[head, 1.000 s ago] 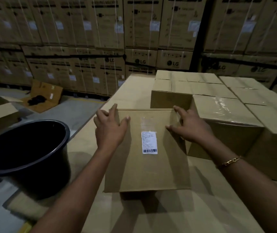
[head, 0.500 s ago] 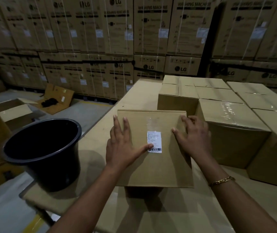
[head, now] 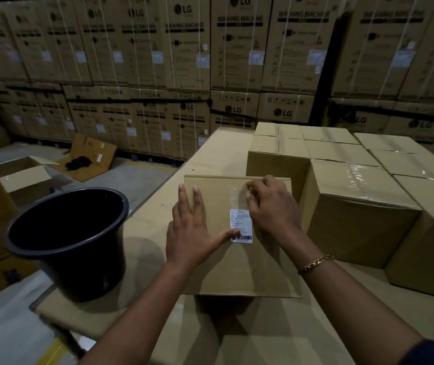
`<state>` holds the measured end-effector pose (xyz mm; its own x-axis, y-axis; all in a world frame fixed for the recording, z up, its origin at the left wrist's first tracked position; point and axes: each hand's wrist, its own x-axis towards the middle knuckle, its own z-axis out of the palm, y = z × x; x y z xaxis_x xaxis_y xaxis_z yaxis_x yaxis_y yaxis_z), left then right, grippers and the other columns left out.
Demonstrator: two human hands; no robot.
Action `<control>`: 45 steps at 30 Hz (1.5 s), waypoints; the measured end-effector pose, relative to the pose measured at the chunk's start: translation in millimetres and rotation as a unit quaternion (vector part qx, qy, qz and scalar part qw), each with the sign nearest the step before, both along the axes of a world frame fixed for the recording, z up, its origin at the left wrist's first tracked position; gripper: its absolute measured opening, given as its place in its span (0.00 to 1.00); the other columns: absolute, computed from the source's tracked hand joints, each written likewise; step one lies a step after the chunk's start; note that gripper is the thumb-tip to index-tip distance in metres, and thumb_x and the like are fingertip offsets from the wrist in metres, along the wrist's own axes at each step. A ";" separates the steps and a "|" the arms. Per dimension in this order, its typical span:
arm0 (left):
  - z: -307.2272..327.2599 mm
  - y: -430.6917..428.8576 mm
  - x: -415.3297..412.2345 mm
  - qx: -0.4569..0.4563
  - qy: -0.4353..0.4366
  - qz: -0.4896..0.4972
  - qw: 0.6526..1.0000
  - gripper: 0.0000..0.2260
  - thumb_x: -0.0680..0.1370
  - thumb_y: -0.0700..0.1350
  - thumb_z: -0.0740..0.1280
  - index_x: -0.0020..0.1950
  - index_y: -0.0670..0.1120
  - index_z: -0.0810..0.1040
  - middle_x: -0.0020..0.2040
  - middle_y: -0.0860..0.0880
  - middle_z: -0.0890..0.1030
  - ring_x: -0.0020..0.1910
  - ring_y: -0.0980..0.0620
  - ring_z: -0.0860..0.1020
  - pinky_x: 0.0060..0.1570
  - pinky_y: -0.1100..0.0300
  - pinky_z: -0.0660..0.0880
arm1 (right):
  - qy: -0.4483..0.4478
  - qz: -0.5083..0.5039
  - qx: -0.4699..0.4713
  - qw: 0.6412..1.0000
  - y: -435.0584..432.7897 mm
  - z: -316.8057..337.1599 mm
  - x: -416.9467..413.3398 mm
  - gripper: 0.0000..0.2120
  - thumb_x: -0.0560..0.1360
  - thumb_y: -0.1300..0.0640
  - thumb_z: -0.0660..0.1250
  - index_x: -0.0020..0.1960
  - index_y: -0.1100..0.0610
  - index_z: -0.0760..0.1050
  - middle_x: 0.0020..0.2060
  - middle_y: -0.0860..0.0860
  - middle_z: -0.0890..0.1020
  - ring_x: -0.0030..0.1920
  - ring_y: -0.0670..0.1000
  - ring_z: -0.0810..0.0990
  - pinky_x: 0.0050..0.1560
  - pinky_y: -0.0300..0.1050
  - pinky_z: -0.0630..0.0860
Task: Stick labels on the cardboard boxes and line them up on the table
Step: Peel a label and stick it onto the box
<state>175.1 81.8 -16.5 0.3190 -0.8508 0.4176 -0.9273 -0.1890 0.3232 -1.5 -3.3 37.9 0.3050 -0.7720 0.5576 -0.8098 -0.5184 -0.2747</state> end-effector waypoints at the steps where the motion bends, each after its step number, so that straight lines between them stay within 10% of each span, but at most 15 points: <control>1: 0.1 -0.2 0.3 0.001 0.002 -0.001 1.000 0.60 0.63 0.86 0.52 0.82 0.51 0.35 0.81 0.46 0.32 0.80 0.42 0.51 0.70 0.44 0.67 | 0.002 -0.004 -0.006 1.000 -1.9 1.4 2.3 0.11 0.80 0.48 0.63 0.60 0.50 0.77 0.52 0.48 0.76 0.52 0.50 0.74 0.45 0.48 0.77; 19: 6.9 -18.6 7.4 0.018 0.015 -0.002 1.000 0.61 0.62 0.86 0.53 0.82 0.52 0.38 0.82 0.47 0.34 0.79 0.42 0.51 0.68 0.44 0.68 | -0.091 0.140 0.246 0.955 -9.1 37.5 -4.1 0.02 0.82 0.49 0.63 0.51 0.44 0.71 0.50 0.45 0.80 0.51 0.50 0.80 0.55 0.61 0.79; 37: 12.9 -37.9 13.2 0.048 0.041 -0.005 0.998 0.56 0.66 0.84 0.51 0.82 0.52 0.36 0.81 0.48 0.33 0.80 0.43 0.49 0.68 0.42 0.68 | -0.124 0.151 0.272 0.942 -18.6 24.7 -3.9 0.26 0.74 0.65 0.73 0.60 0.48 0.62 0.51 0.53 0.76 0.48 0.54 0.81 0.48 0.57 0.83; 45: 18.0 -46.7 16.6 0.036 0.077 -0.022 0.996 0.36 0.81 0.68 0.49 0.83 0.53 0.42 0.83 0.48 0.38 0.81 0.44 0.49 0.69 0.43 0.65 | -0.225 0.192 0.399 0.868 -7.4 12.6 -14.7 0.36 0.75 0.65 0.74 0.73 0.42 0.61 0.56 0.50 0.82 0.51 0.51 0.85 0.43 0.41 0.82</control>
<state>191.8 35.1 1.5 0.3372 -0.8911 0.3038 -0.8752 -0.1779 0.4499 -16.2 -10.7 50.6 0.5154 -0.8567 0.0224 -0.3362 -0.2262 -0.9142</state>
